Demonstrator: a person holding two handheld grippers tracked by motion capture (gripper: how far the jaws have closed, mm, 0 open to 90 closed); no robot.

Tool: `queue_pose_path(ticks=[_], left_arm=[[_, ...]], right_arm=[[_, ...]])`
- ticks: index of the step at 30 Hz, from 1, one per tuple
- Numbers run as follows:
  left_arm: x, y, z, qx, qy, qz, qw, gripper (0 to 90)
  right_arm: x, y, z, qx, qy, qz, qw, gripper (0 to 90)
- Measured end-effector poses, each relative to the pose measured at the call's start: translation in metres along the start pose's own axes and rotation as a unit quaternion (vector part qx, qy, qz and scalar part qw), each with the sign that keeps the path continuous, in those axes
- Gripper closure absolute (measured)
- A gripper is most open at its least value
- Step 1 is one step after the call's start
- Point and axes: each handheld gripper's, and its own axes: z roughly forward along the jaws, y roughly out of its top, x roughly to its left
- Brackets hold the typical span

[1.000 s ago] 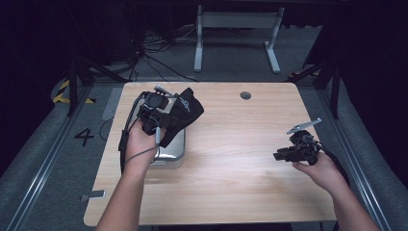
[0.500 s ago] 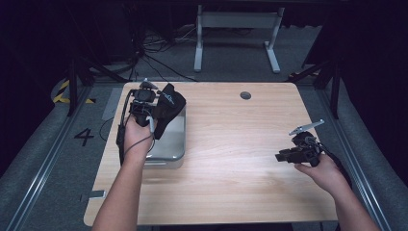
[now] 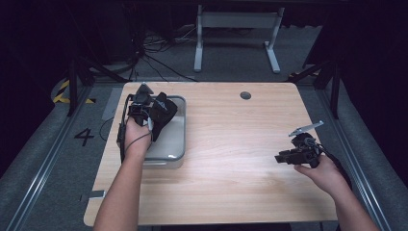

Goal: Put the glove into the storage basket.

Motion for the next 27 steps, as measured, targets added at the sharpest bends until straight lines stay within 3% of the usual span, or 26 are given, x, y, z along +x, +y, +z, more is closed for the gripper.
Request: queue_pose_path(ticks=[3,6,12,15,18,22,27], left_arm=[[0.003,-0.001,0.01,0.016,-0.019,-0.007,0.9997,66.2],[0.001,-0.004,0.019,0.036,-0.02,-0.001,0.9992,66.0],[0.001,-0.006,0.032,0.051,-0.029,-0.008,0.9982,62.6],[0.002,-0.006,0.033,0.043,-0.029,-0.011,0.9986,50.6],[0.002,-0.007,0.029,0.031,-0.028,-0.003,0.9991,44.3],[-0.002,-0.009,0.02,0.01,-0.019,0.017,0.9996,44.2],[-0.008,-0.014,0.008,-0.009,-0.022,0.042,0.9988,42.9]], right_arm=[[-0.001,-0.001,-0.001,-0.001,-0.001,0.004,1.0,67.9],[-0.001,-0.002,-0.002,-0.003,-0.002,0.005,1.0,67.8],[0.0,-0.002,-0.001,0.0,0.0,0.002,1.0,67.6],[0.0,-0.002,-0.002,-0.005,0.002,0.003,1.0,66.3],[-0.001,-0.002,-0.003,-0.008,0.004,0.007,0.9999,64.8],[-0.001,-0.001,-0.003,-0.008,0.003,0.006,0.9999,64.2],[0.0,0.001,-0.002,-0.012,0.005,0.003,0.9999,63.5]])
